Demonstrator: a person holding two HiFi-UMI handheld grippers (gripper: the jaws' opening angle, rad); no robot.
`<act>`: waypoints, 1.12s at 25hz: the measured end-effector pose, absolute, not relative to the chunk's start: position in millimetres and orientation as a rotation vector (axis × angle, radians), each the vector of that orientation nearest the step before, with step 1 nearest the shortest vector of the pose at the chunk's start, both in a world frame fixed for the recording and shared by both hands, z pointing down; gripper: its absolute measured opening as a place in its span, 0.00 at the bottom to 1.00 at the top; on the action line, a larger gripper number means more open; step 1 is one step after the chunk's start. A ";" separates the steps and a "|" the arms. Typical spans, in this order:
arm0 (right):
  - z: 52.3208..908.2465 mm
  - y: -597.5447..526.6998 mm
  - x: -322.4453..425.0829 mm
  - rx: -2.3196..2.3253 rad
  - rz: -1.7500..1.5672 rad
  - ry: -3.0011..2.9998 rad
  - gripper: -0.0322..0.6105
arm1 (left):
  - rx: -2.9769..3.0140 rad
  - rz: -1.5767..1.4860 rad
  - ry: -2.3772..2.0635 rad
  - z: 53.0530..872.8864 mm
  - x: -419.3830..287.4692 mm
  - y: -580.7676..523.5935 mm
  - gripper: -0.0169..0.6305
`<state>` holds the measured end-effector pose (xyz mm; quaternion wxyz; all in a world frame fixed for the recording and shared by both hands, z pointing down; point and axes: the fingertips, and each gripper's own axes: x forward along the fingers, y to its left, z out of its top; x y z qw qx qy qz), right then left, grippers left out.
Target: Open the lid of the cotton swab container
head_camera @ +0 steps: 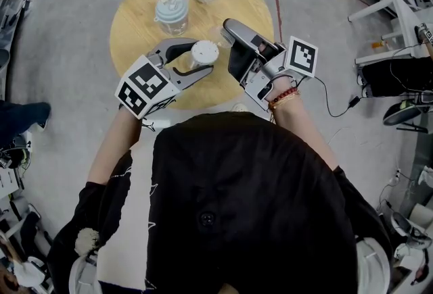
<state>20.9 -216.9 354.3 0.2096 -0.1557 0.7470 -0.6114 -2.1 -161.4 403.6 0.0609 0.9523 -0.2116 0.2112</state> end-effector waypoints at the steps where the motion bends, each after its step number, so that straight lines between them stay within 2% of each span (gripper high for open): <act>1: 353.9 -217.4 21.3 -0.434 -1.698 2.079 0.45 | 2.882 0.637 -0.638 403.1 -1.9 -161.3 0.42; 28: 360.3 -228.1 46.1 -0.548 -1.647 2.113 0.39 | 2.906 0.538 -0.524 394.3 3.9 -146.8 0.42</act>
